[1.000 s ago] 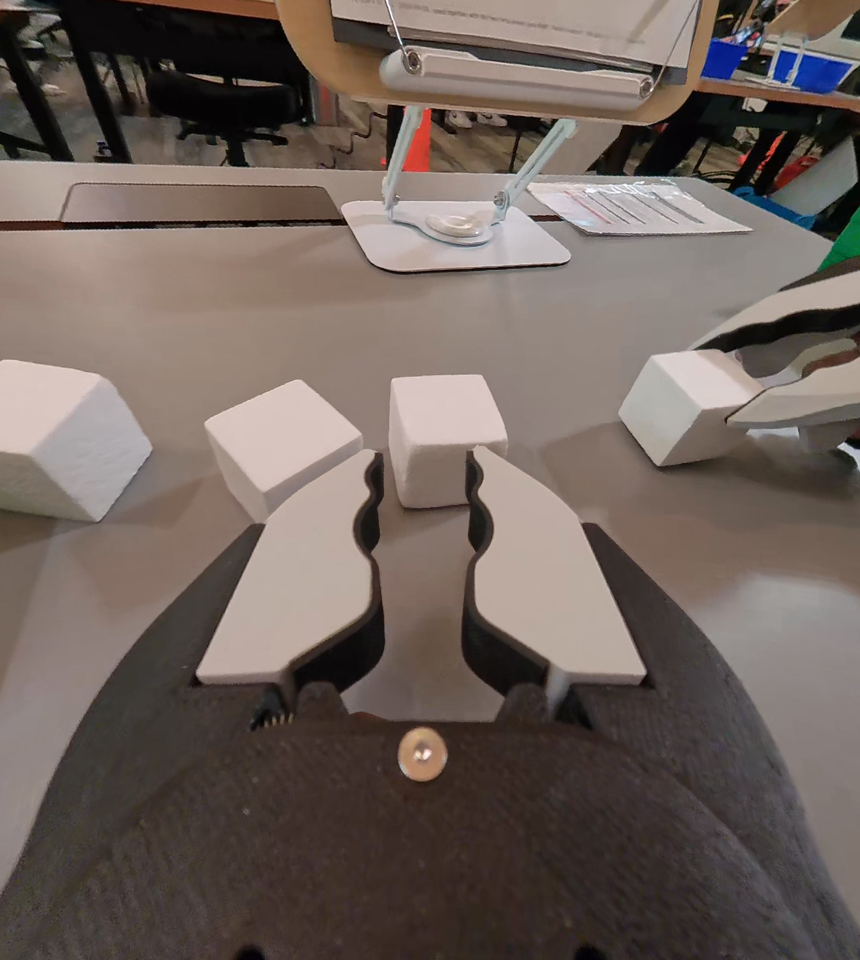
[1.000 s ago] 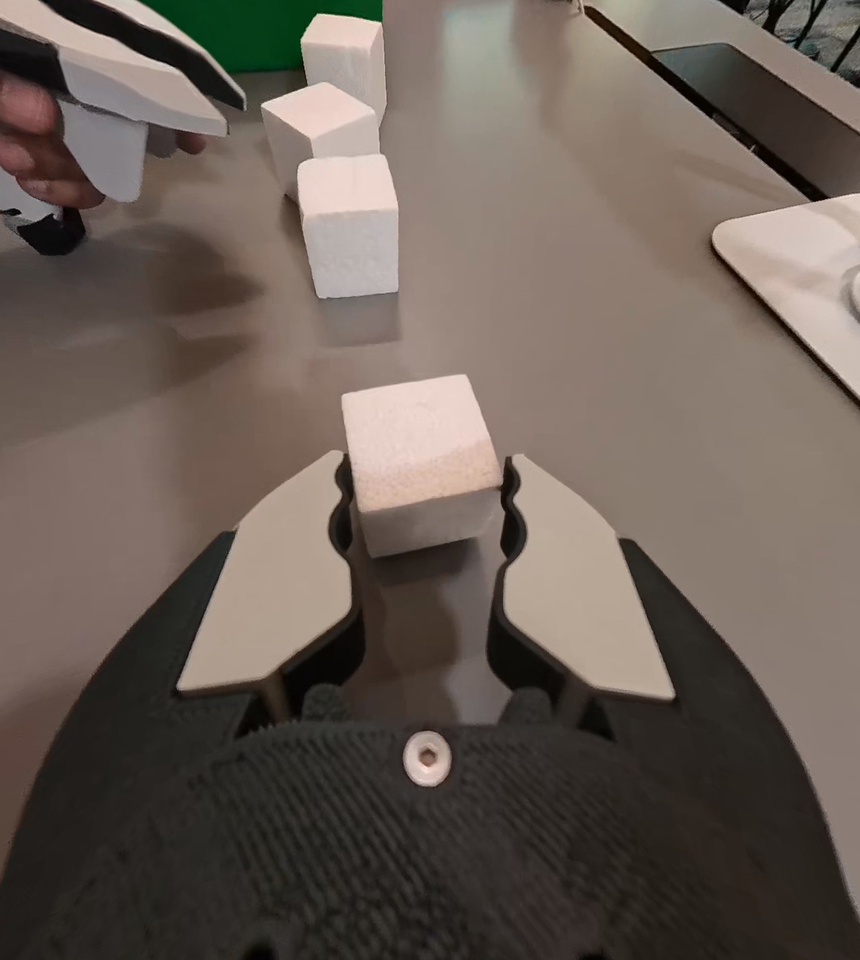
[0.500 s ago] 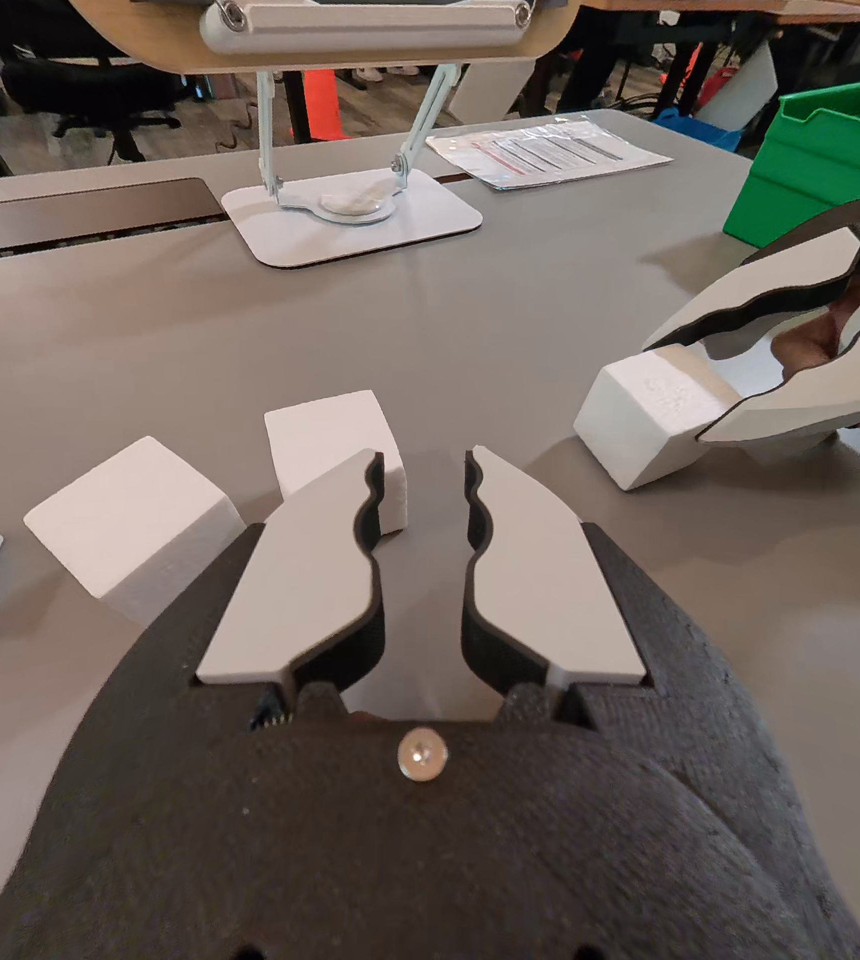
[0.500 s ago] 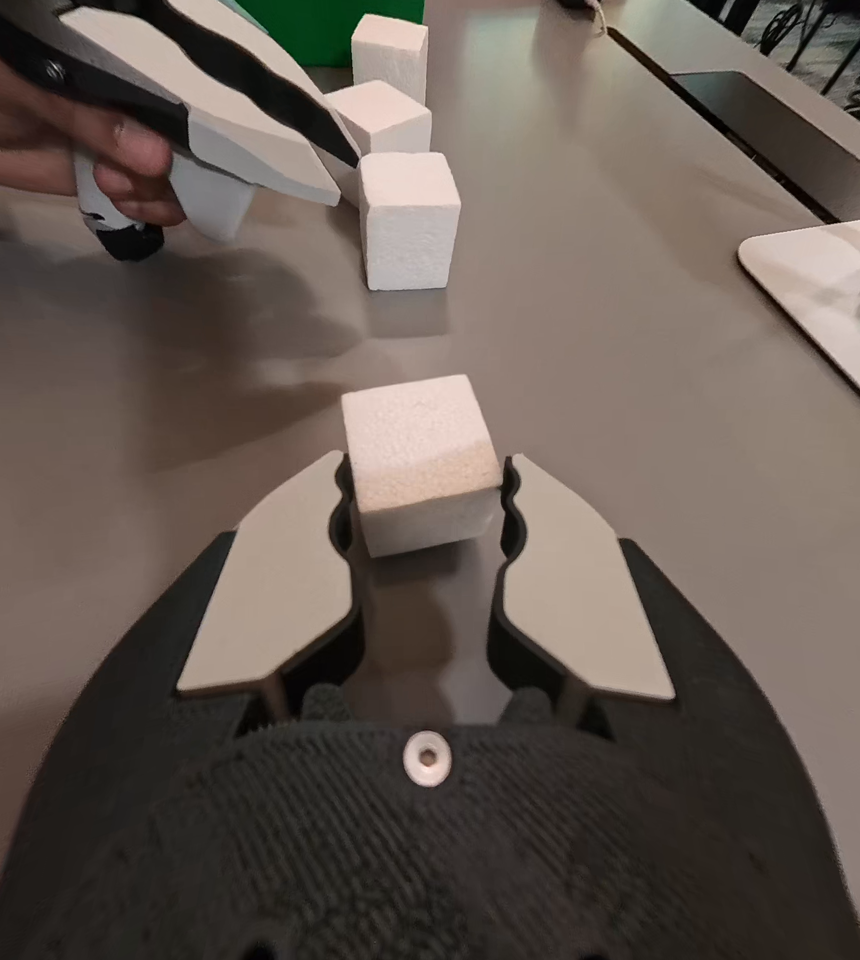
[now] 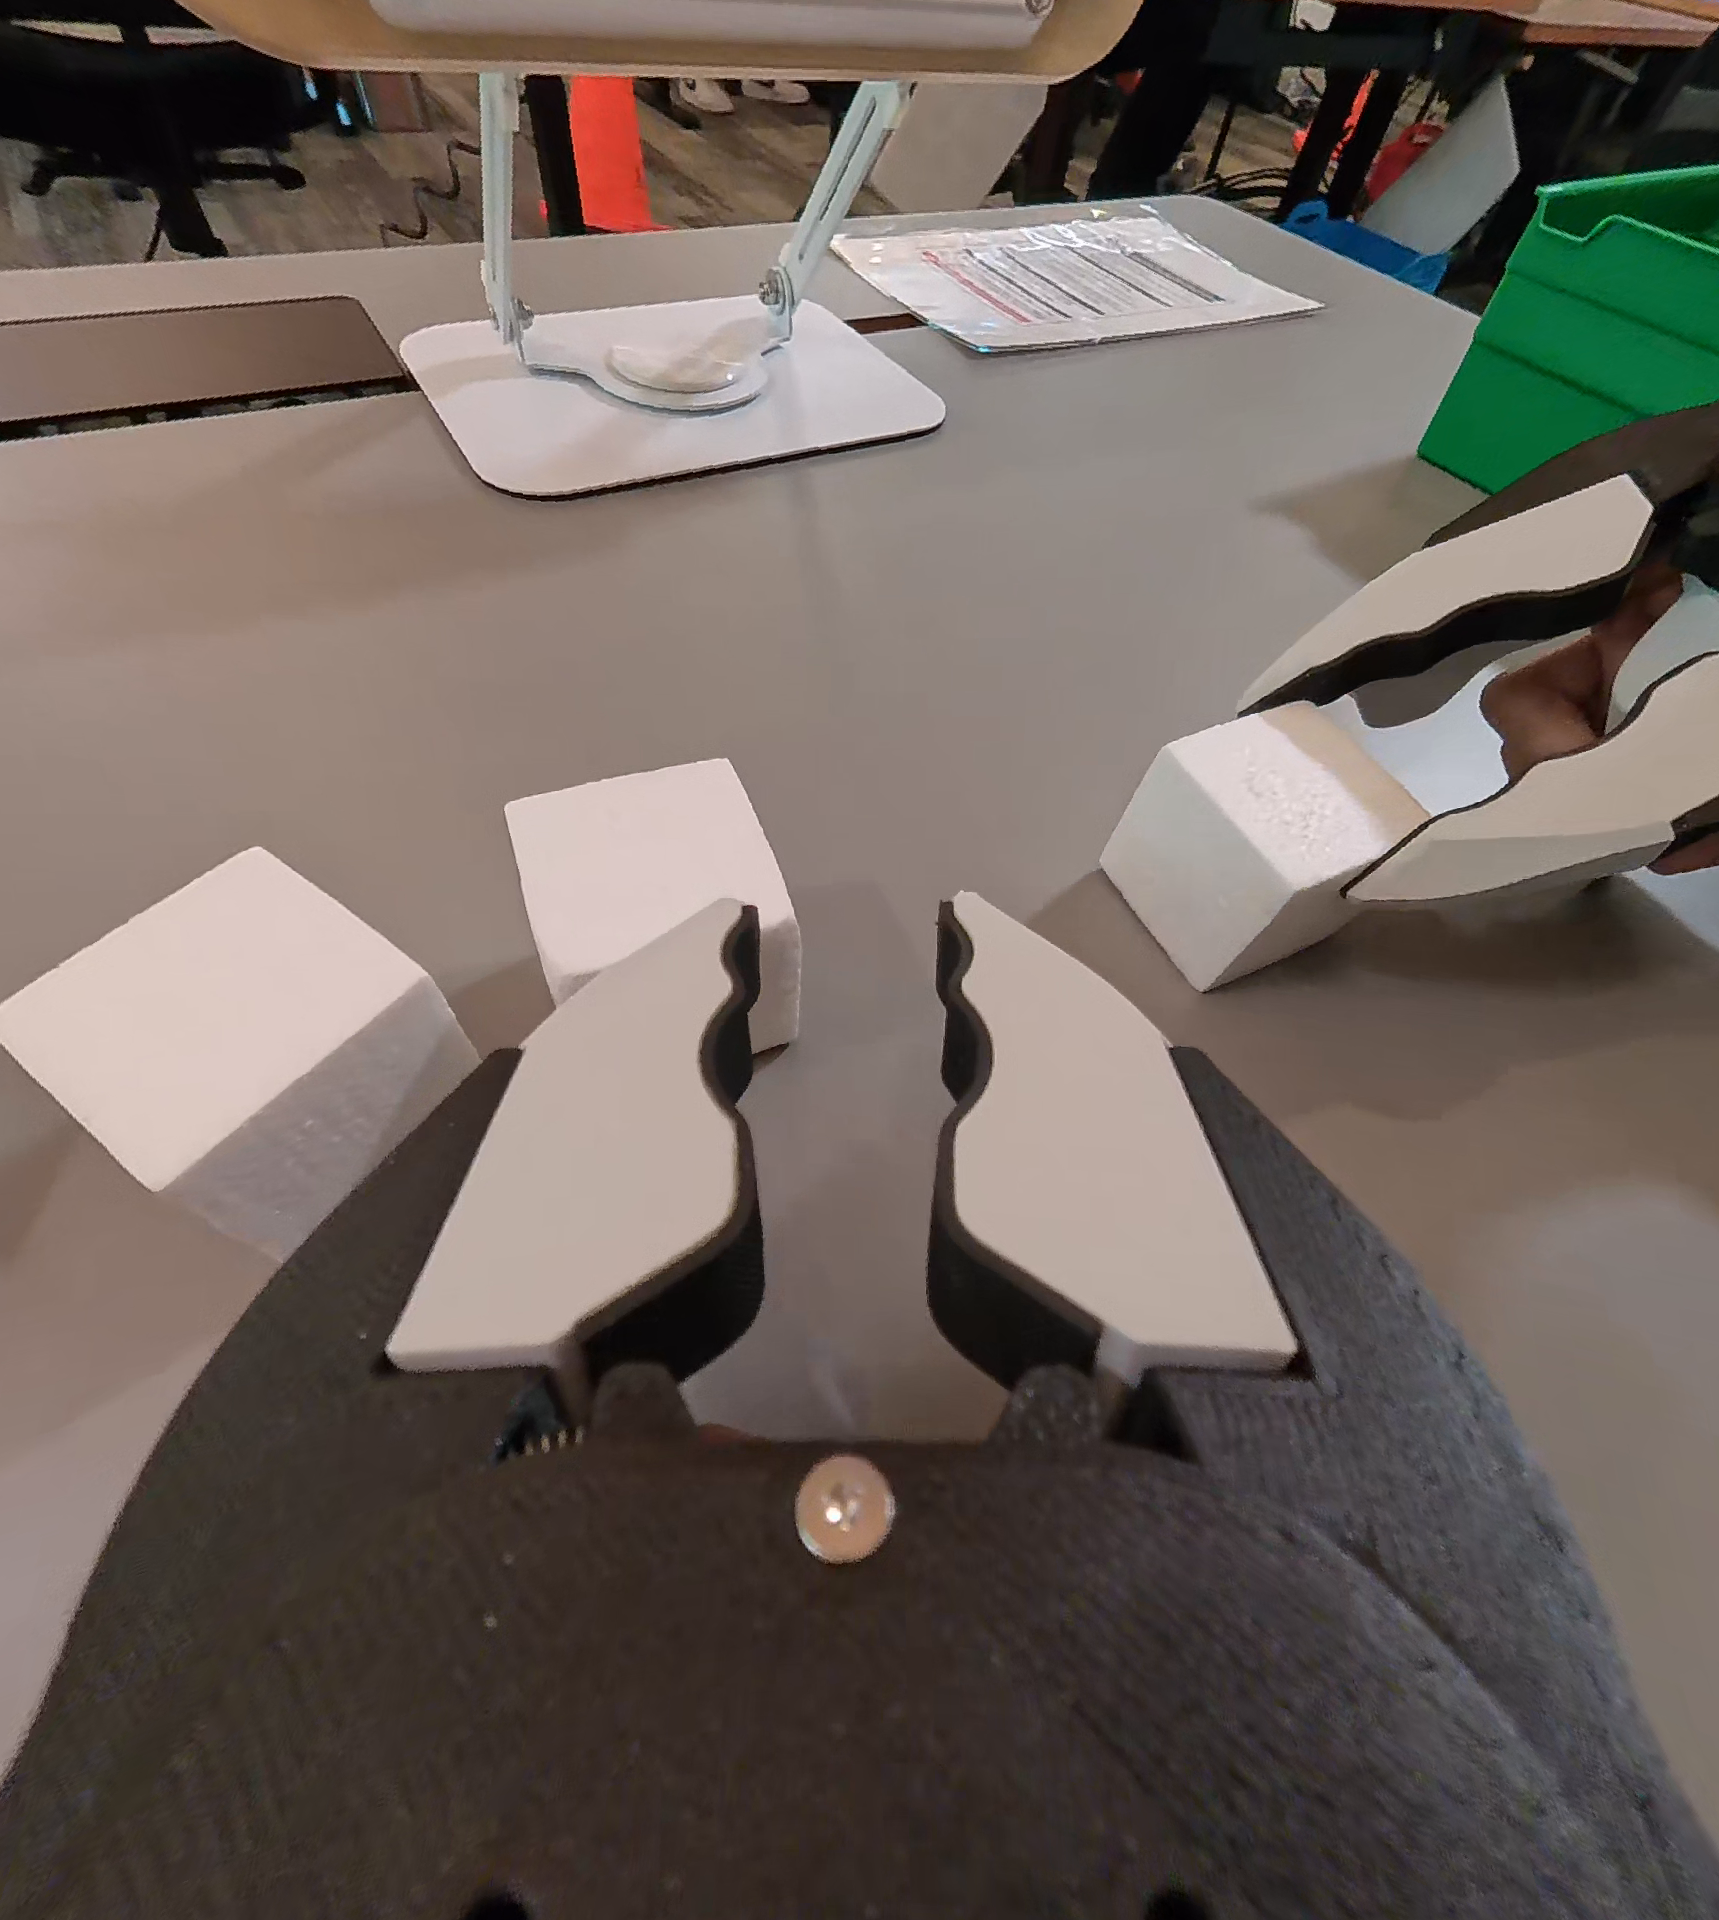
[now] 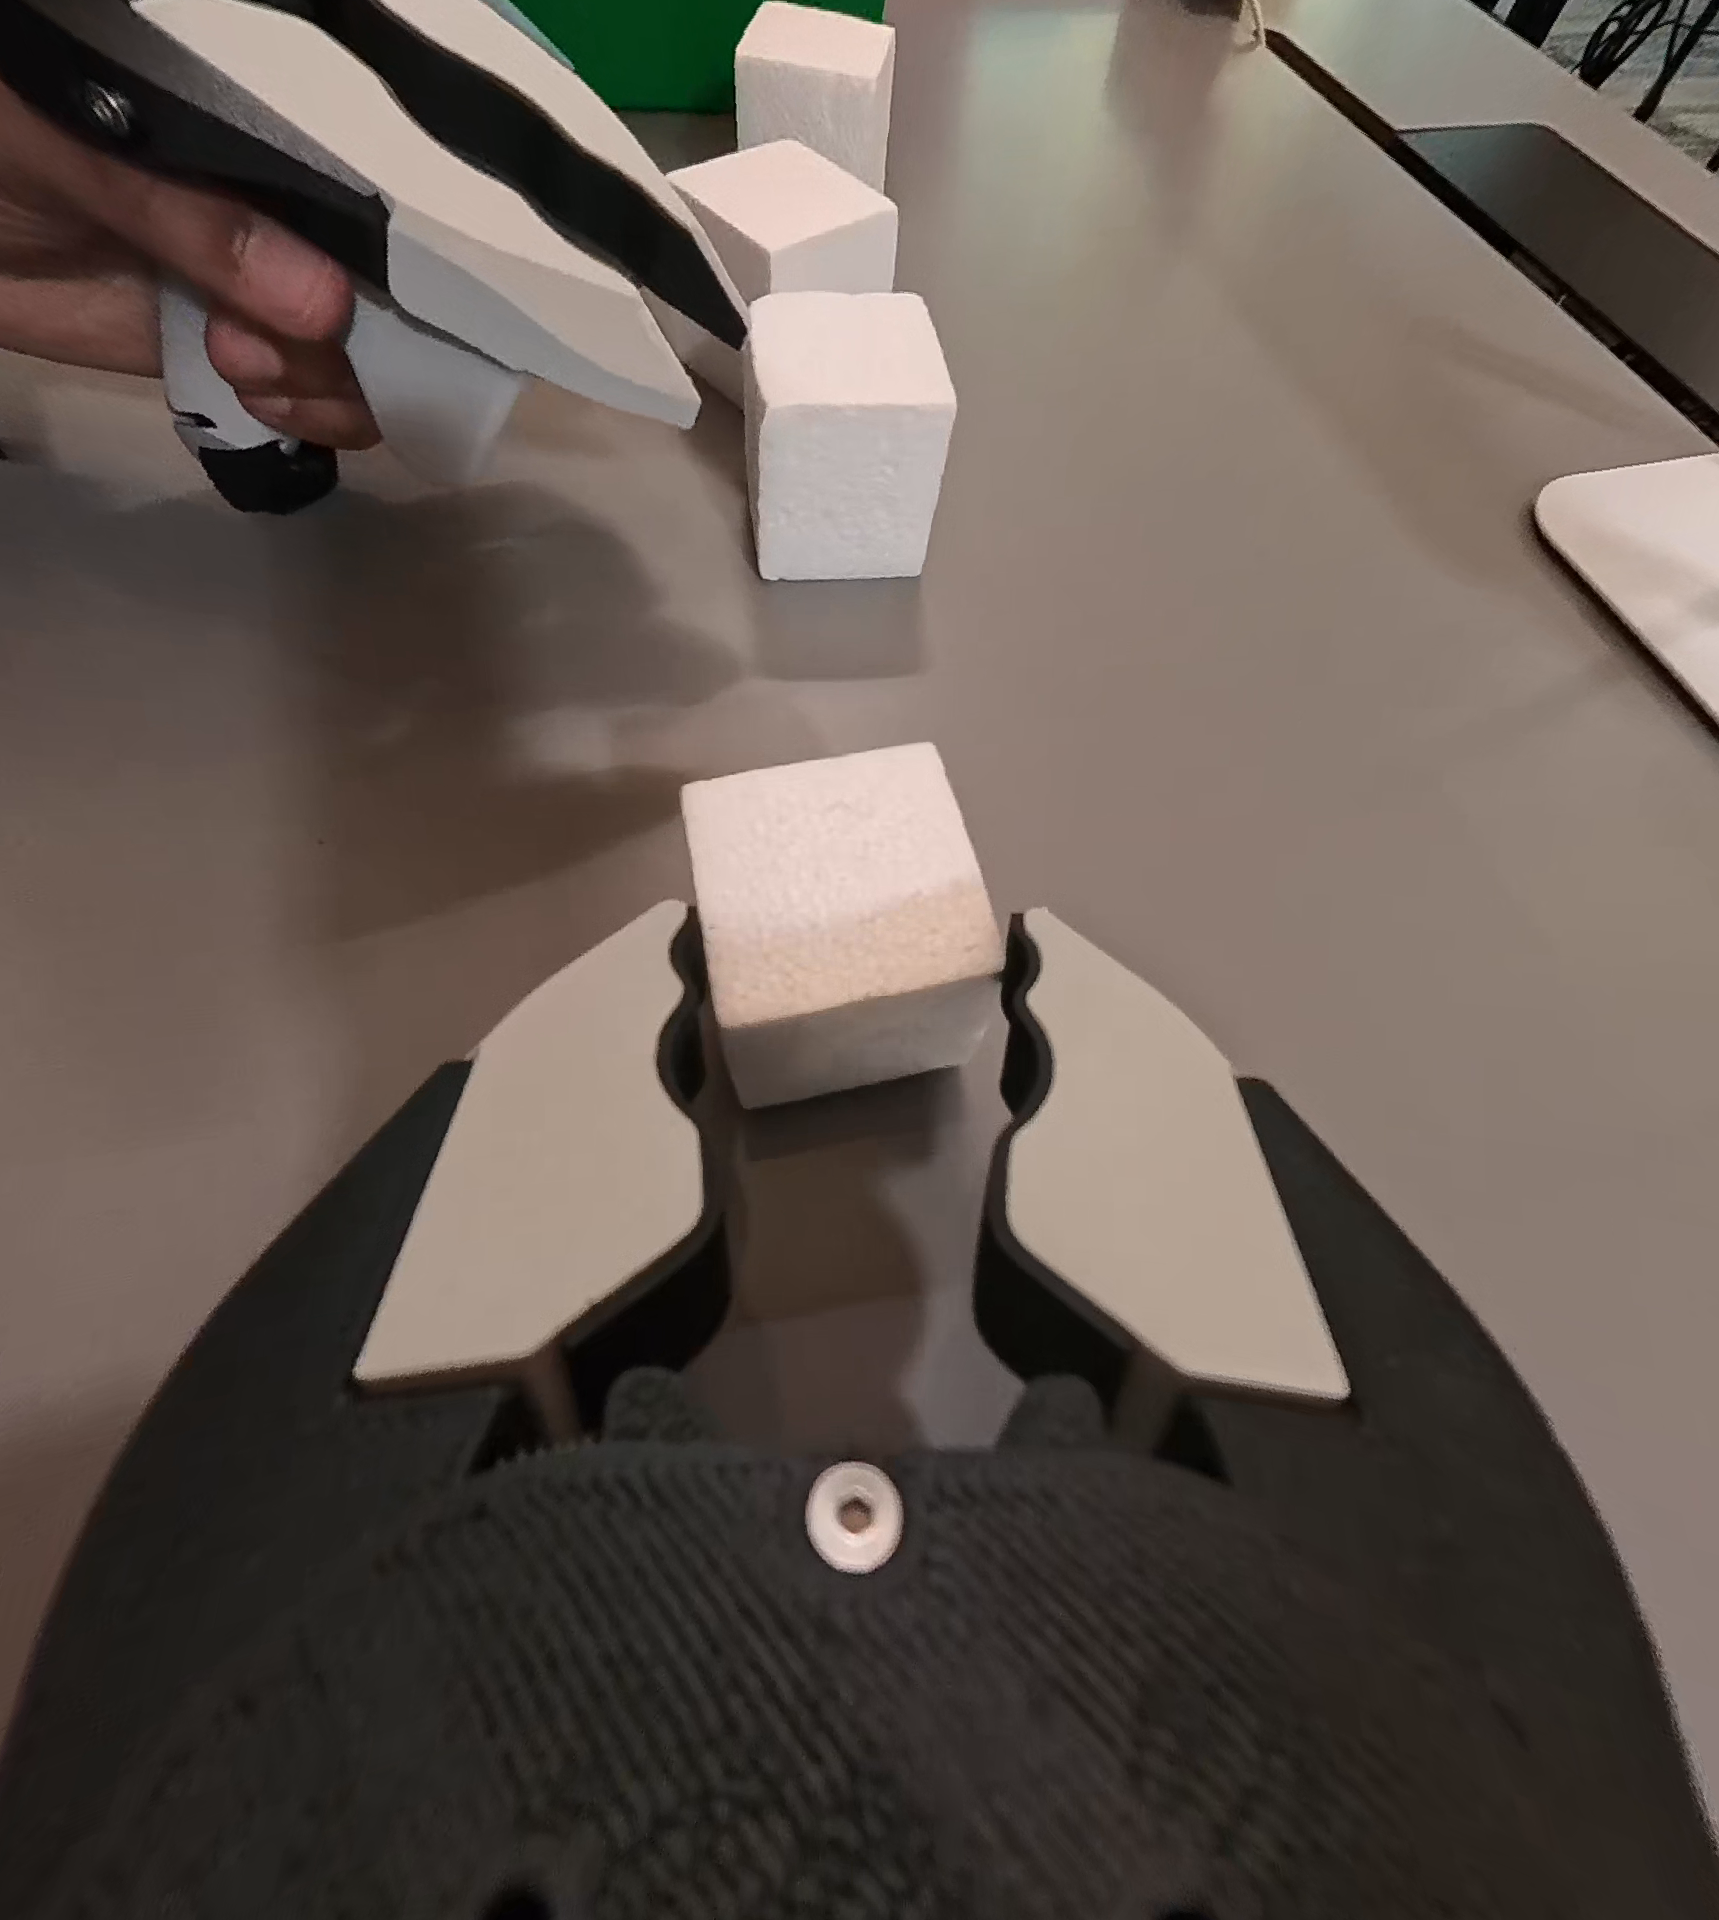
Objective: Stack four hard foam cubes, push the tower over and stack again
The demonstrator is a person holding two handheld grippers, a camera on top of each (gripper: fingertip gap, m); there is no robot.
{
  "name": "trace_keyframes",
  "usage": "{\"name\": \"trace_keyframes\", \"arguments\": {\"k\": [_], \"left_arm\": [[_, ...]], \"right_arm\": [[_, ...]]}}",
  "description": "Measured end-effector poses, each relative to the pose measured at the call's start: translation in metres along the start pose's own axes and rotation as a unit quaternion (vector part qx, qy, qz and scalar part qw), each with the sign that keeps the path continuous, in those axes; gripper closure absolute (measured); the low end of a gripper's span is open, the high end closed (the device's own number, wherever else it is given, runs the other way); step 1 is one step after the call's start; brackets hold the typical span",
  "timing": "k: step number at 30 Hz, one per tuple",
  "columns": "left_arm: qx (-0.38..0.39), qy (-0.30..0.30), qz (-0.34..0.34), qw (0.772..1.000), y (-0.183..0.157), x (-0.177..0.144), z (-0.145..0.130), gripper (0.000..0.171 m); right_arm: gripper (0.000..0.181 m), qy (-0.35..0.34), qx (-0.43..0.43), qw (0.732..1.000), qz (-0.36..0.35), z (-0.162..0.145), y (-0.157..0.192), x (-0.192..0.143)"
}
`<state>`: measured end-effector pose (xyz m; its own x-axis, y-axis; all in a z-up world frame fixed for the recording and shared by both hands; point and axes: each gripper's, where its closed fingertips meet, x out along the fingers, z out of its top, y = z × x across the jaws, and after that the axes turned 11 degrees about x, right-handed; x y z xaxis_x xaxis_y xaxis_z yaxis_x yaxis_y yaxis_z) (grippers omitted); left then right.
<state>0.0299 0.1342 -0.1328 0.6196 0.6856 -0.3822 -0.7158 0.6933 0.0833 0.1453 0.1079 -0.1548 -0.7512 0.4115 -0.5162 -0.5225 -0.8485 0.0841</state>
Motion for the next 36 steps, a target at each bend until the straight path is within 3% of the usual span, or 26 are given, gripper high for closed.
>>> {"name": "trace_keyframes", "arguments": {"k": [17, 32, 36], "left_arm": [[-0.001, 0.013, -0.006, 1.000, -0.0023, 0.0018, -0.0032, 0.138], [-0.003, 0.017, -0.006, 1.000, -0.0025, 0.0021, -0.0045, 0.136], [-0.004, 0.018, -0.005, 1.000, -0.0020, 0.0023, -0.0047, 0.136]], "right_arm": [[0.125, 0.013, 0.016, 0.999, 0.036, -0.0007, 0.0001, 0.0034], [0.125, 0.013, 0.012, 0.999, 0.031, -0.0008, -0.0005, 0.0038], [0.123, 0.041, -0.017, 0.999, 0.011, -0.0085, 0.0011, 0.0099]]}}
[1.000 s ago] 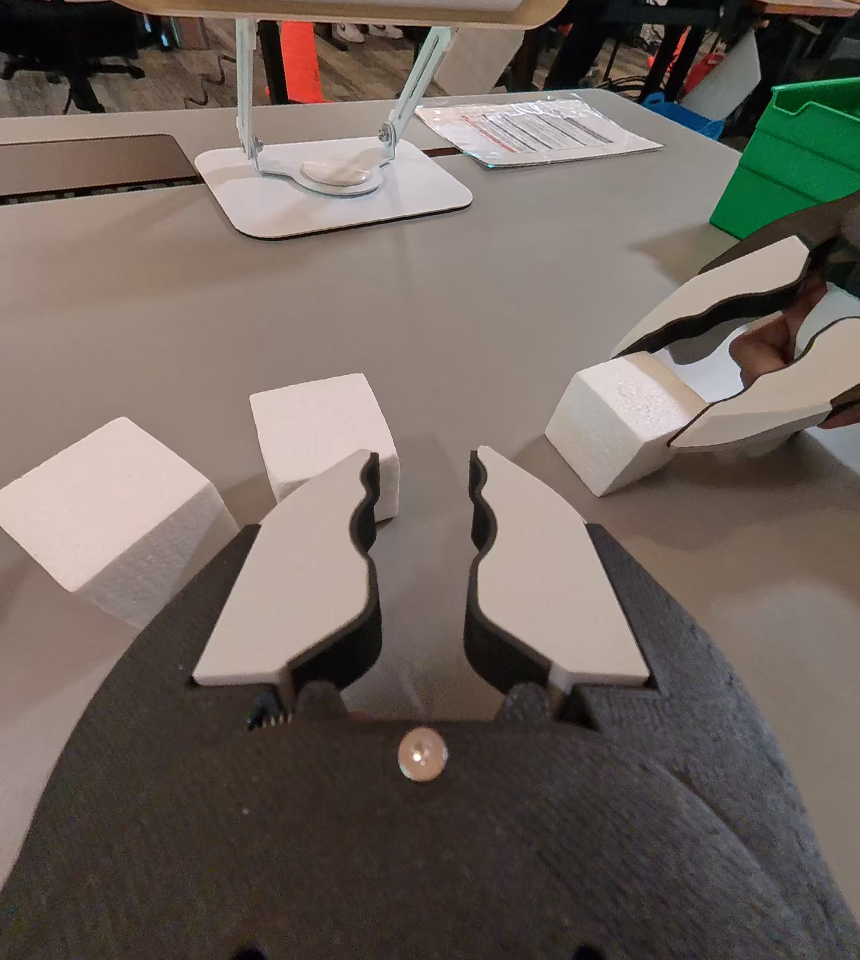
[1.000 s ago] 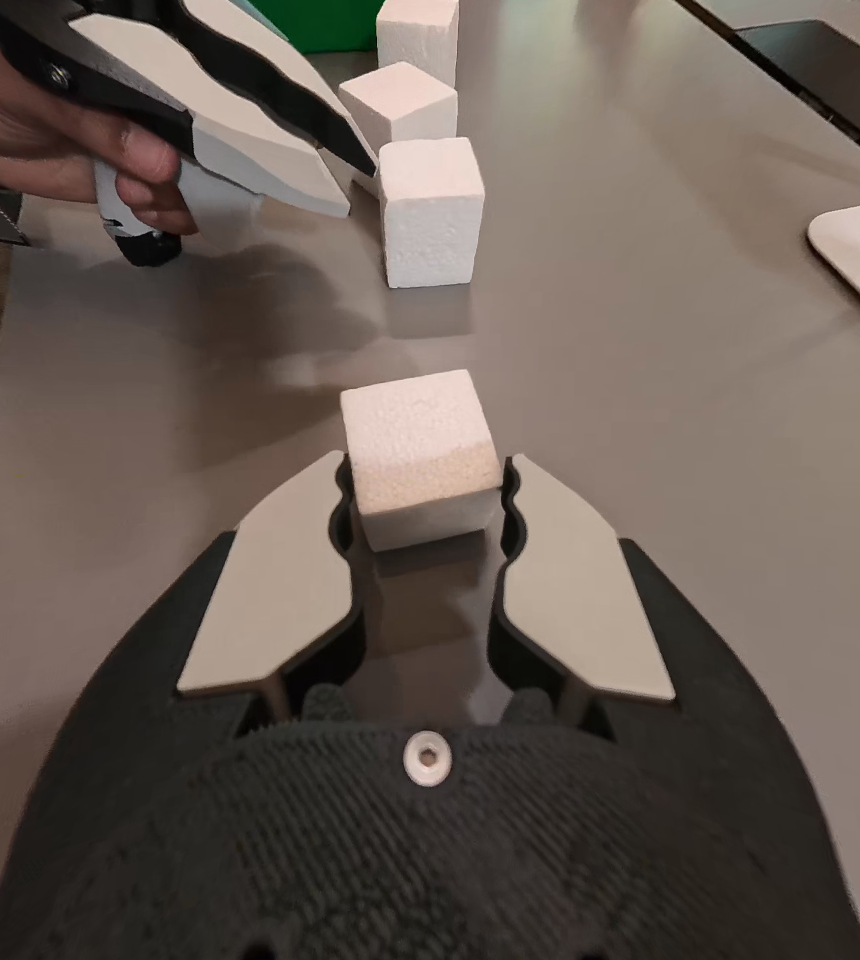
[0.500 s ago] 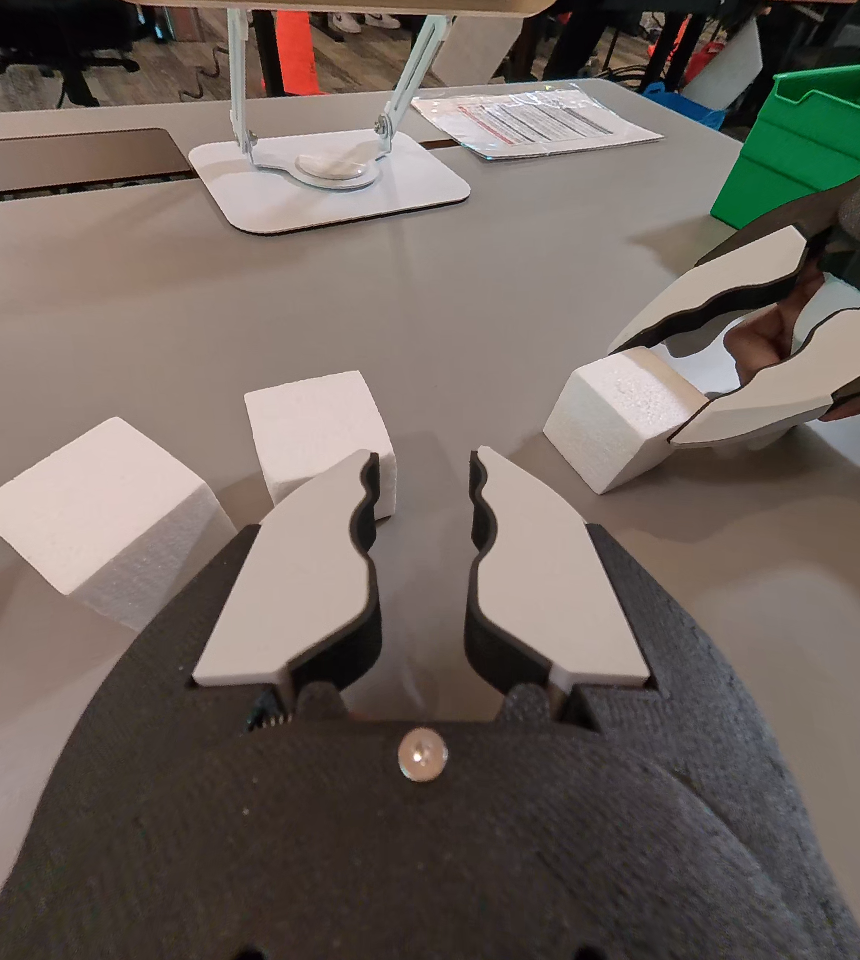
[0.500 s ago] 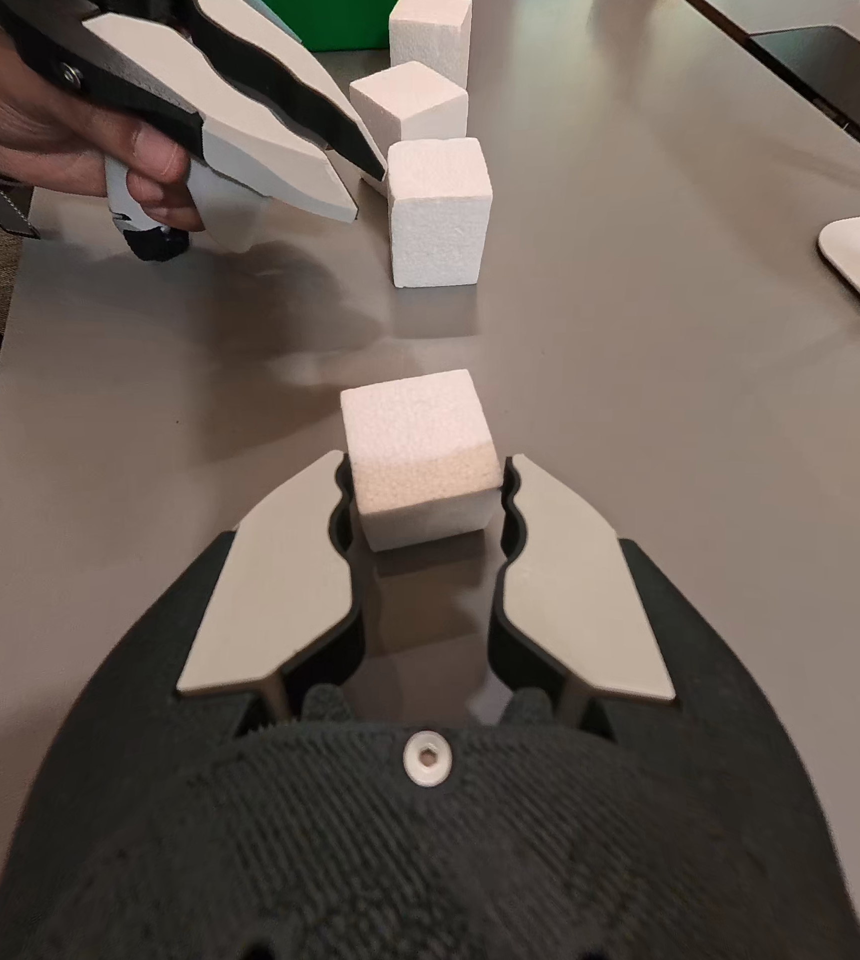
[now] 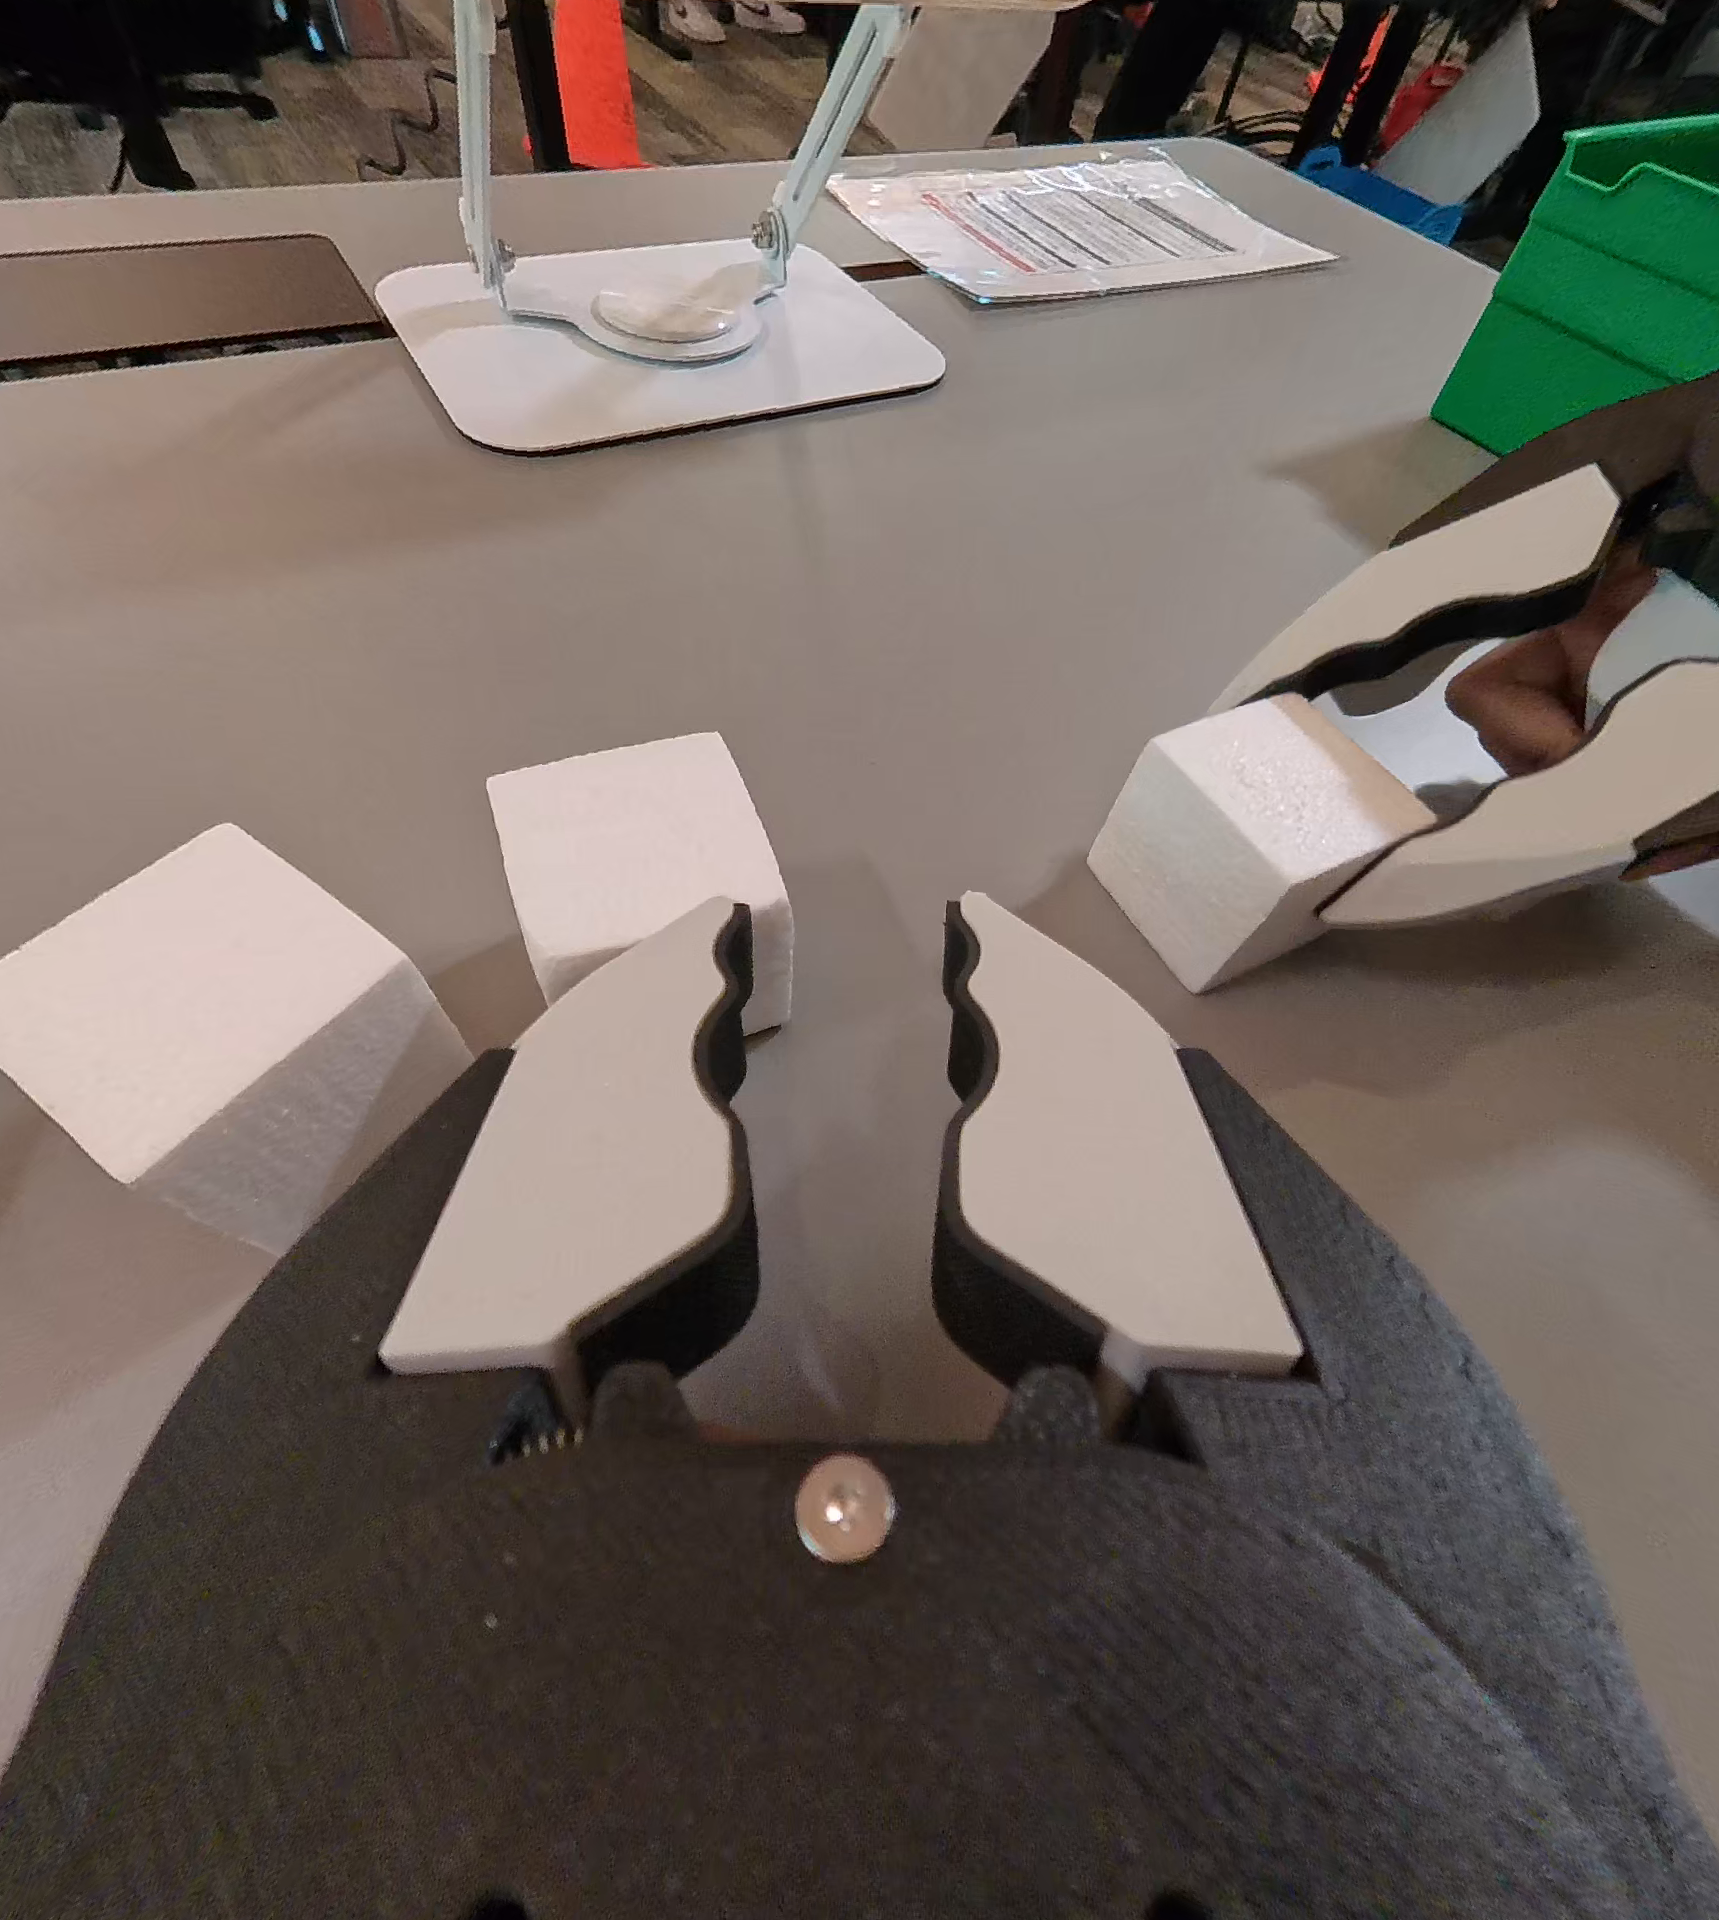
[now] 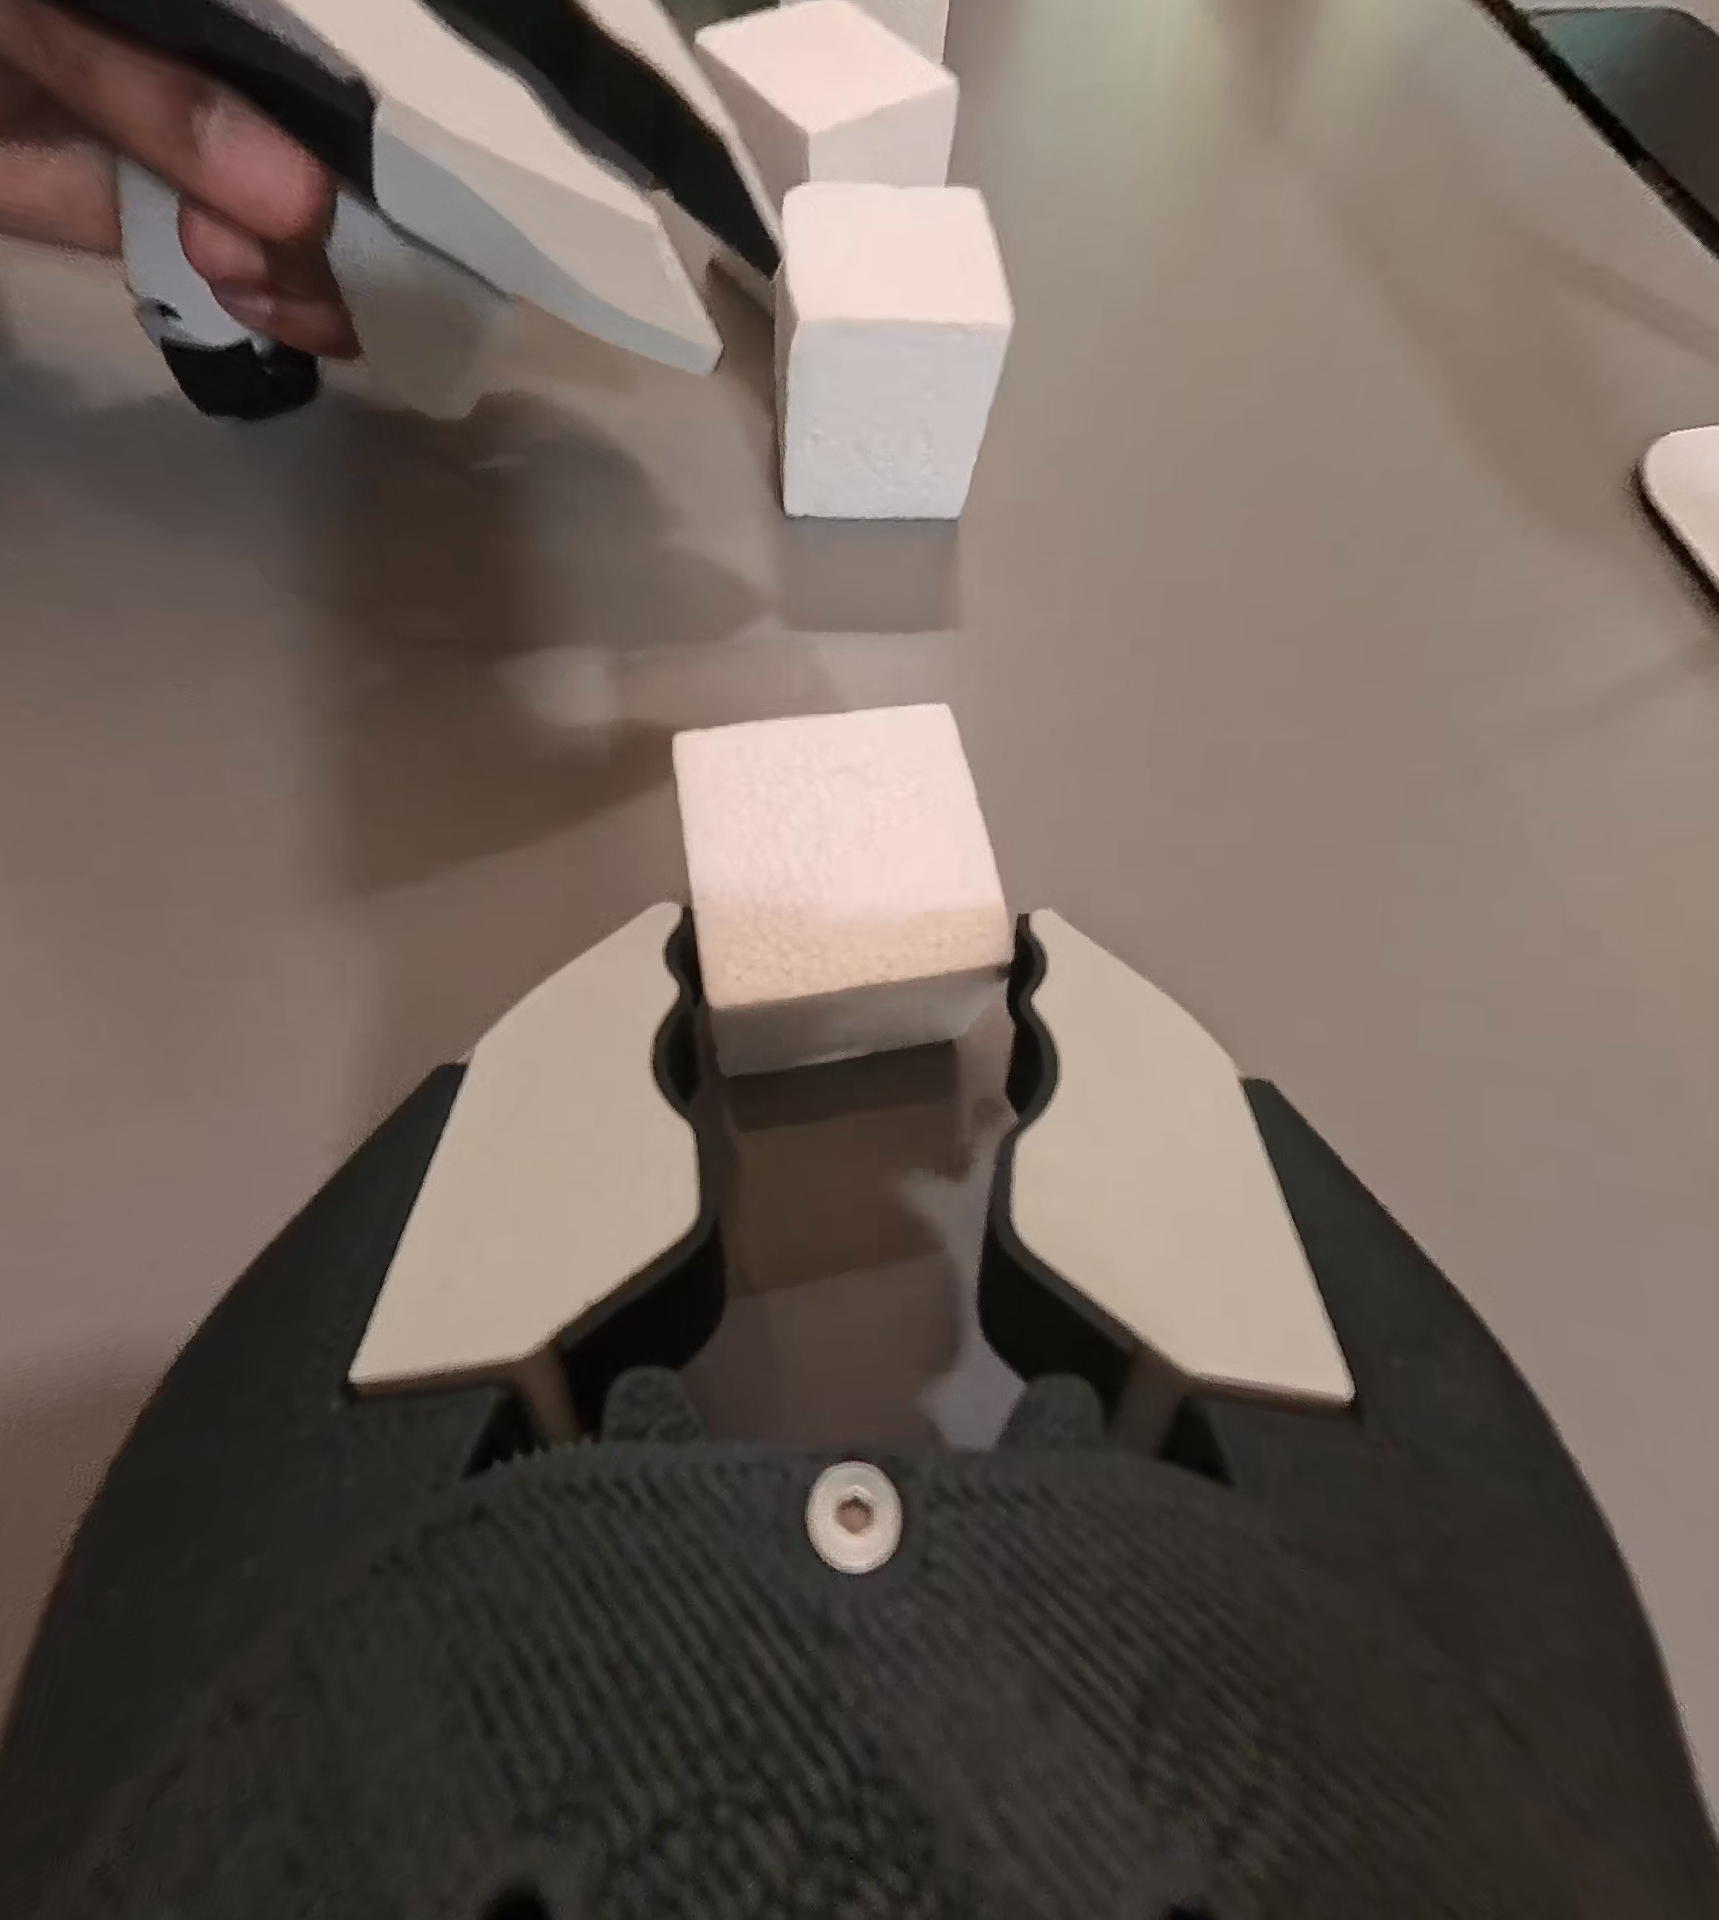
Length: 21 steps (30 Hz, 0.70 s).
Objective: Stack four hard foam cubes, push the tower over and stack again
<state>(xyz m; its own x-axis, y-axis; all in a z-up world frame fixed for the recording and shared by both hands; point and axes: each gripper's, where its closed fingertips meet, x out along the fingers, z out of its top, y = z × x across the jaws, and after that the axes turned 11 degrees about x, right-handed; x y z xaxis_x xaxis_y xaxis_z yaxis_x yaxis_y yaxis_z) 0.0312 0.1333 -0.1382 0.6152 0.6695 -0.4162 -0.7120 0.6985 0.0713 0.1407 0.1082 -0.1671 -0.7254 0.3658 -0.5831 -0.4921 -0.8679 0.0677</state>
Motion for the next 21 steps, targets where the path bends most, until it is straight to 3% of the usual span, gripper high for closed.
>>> {"name": "trace_keyframes", "arguments": {"k": [3, 11, 21], "left_arm": [[0.000, 0.000, 0.001, 1.000, 0.000, 0.000, 0.000, 0.135], [0.001, 0.000, 0.000, 1.000, 0.000, 0.000, 0.000, 0.135], [0.000, 0.001, -0.001, 1.000, 0.000, 0.000, 0.000, 0.135]], "right_arm": [[0.122, 0.023, -0.020, 1.000, -0.006, -0.006, 0.003, 0.005], [0.119, -0.011, 0.018, 1.000, 0.004, 0.001, -0.003, -0.005], [0.120, 0.003, 0.011, 1.000, 0.005, -0.005, -0.002, -0.007]]}}
